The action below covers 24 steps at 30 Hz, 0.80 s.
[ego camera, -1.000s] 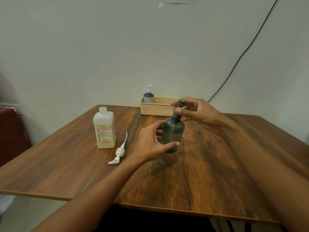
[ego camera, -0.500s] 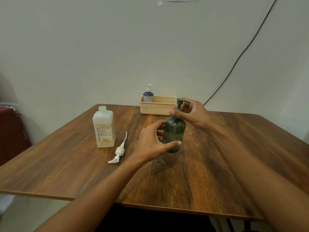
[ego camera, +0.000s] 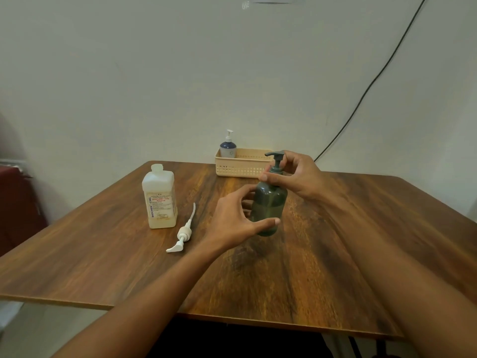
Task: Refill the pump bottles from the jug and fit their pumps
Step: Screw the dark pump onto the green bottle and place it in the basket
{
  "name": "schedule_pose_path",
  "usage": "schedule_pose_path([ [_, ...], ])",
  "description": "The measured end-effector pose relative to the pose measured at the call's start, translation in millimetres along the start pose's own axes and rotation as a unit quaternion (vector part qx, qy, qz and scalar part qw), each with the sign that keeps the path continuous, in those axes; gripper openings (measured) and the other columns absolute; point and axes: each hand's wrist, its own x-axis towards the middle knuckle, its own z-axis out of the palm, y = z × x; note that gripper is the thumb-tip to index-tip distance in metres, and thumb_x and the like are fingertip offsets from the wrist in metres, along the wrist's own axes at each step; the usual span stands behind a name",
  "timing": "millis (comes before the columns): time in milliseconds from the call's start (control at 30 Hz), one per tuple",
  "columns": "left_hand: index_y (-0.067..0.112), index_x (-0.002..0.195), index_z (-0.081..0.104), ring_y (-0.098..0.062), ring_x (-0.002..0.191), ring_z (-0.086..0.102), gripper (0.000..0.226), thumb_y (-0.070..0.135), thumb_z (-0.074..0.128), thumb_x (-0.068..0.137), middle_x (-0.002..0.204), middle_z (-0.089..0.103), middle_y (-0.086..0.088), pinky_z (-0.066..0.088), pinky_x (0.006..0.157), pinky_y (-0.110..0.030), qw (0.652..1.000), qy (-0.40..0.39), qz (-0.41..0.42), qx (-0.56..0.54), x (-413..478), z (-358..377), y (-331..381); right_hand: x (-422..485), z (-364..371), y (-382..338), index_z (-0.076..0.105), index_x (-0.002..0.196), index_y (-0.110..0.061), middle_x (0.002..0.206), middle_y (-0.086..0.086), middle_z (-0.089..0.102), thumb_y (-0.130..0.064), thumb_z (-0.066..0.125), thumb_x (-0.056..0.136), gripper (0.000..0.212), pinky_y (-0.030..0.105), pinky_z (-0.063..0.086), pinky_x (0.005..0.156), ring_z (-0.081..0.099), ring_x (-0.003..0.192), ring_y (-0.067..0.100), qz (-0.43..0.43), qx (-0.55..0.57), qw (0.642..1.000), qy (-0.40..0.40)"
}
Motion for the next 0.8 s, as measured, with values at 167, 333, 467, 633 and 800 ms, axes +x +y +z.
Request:
schedule_pose_path([
  [167, 0.037, 0.139, 0.054, 0.004, 0.103, 0.065, 0.085, 0.072, 0.079, 0.065, 0.120, 0.063, 0.022, 0.055, 0.077, -0.011, 1.000, -0.008, -0.007, -0.011, 0.2, -2.4, 0.4, 0.8, -23.4, 3.3, 0.068, 0.135, -0.015, 0.134, 0.000, 0.072, -0.036, 0.074, 0.096, 0.045, 0.043, 0.055, 0.107, 0.066, 0.129, 0.020, 0.039, 0.075, 0.989, -0.117],
  [333, 0.035, 0.139, 0.054, 0.002, 0.103, 0.066, 0.084, 0.069, 0.081, 0.066, 0.120, 0.063, 0.021, 0.058, 0.078, -0.014, 1.000, -0.016, -0.006, -0.009, 0.2, -3.0, 1.6, 3.1, -31.4, -0.5, 0.080, 0.115, -0.015, 0.123, -0.002, 0.078, -0.037, 0.080, 0.084, 0.038, 0.041, 0.056, 0.107, 0.070, 0.122, 0.015, 0.012, 0.009, 0.994, -0.107],
  [467, 0.034, 0.139, 0.054, 0.005, 0.100, 0.065, 0.087, 0.070, 0.081, 0.065, 0.116, 0.060, 0.025, 0.056, 0.075, -0.010, 1.000, -0.005, -0.005, -0.014, -0.8, 0.7, 5.3, -2.7, -12.9, -0.7, 0.065, 0.109, 0.011, 0.112, 0.009, 0.078, -0.034, 0.088, 0.071, 0.063, 0.046, 0.061, 0.098, 0.075, 0.109, 0.020, -0.010, 0.015, 1.000, -0.015],
  [633, 0.034, 0.139, 0.054, 0.004, 0.101, 0.065, 0.085, 0.067, 0.082, 0.066, 0.118, 0.061, 0.022, 0.055, 0.076, -0.009, 1.000, -0.010, -0.005, -0.018, -1.8, 0.9, 4.7, -6.9, -7.3, 5.3, 0.064, 0.121, 0.002, 0.120, 0.007, 0.075, -0.042, 0.086, 0.082, 0.063, 0.044, 0.061, 0.099, 0.074, 0.112, 0.019, 0.010, 0.032, 0.999, -0.033],
  [800, 0.031, 0.140, 0.054, 0.002, 0.104, 0.065, 0.089, 0.071, 0.079, 0.064, 0.121, 0.062, 0.020, 0.055, 0.076, -0.010, 1.000, -0.010, -0.002, -0.013, 2.2, -3.0, 7.1, -6.0, -20.9, 5.0, 0.073, 0.128, -0.015, 0.131, 0.000, 0.074, -0.032, 0.072, 0.097, 0.035, 0.038, 0.058, 0.104, 0.067, 0.127, 0.019, 0.013, 0.091, 0.990, -0.108],
])
